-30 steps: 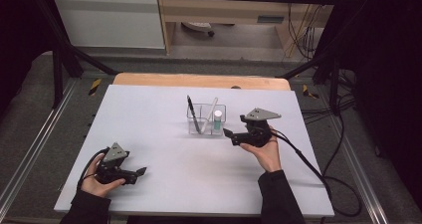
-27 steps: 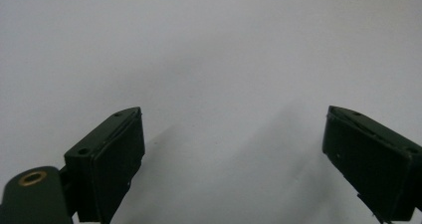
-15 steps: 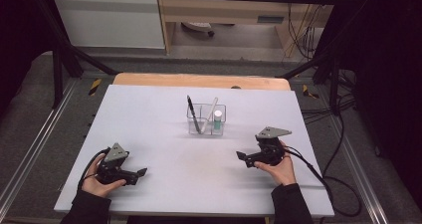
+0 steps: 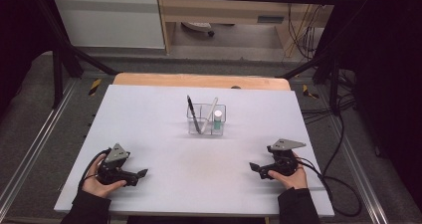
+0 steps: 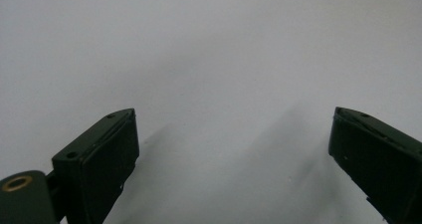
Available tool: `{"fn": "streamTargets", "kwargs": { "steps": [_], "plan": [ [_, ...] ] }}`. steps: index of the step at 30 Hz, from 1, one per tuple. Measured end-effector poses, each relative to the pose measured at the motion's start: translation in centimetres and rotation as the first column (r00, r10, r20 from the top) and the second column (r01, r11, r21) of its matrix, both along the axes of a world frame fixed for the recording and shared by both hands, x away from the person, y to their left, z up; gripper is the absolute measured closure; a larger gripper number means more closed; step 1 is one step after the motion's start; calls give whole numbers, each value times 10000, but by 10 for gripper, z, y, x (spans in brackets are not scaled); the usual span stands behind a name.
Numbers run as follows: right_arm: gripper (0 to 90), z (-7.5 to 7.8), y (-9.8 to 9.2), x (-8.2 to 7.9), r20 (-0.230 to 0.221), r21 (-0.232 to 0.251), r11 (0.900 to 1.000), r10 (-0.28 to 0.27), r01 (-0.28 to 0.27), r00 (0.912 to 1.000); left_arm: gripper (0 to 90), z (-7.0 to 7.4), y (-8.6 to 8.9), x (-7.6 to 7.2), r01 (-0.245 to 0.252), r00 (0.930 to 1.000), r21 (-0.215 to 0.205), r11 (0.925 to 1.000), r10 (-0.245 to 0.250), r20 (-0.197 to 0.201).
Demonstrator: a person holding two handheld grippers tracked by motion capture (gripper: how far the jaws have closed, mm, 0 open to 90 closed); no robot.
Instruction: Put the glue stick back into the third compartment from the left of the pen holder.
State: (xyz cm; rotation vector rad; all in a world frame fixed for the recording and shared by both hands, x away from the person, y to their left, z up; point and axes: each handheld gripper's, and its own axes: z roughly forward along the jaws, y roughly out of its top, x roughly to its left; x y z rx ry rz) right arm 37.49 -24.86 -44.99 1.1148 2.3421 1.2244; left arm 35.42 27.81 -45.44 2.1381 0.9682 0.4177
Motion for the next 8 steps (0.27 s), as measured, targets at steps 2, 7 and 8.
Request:
{"fn": "streamTargets", "kwargs": {
  "steps": [2,7,8],
  "plan": [
    [6,-1,-3,-1,-35,-97,9999,-53,53,10000,54,0,0,0,-5,10000,-20,10000,5,11],
    [6,-4,-5,-4,-120,-119,9999,-3,1,9999,54,0,1,0,6,10000,-31,10000,-6,10],
    [6,-4,-5,-4,-169,-99,10000,7,-9,9999,54,0,0,0,22,10000,-12,10000,-22,9]
  ]
}}
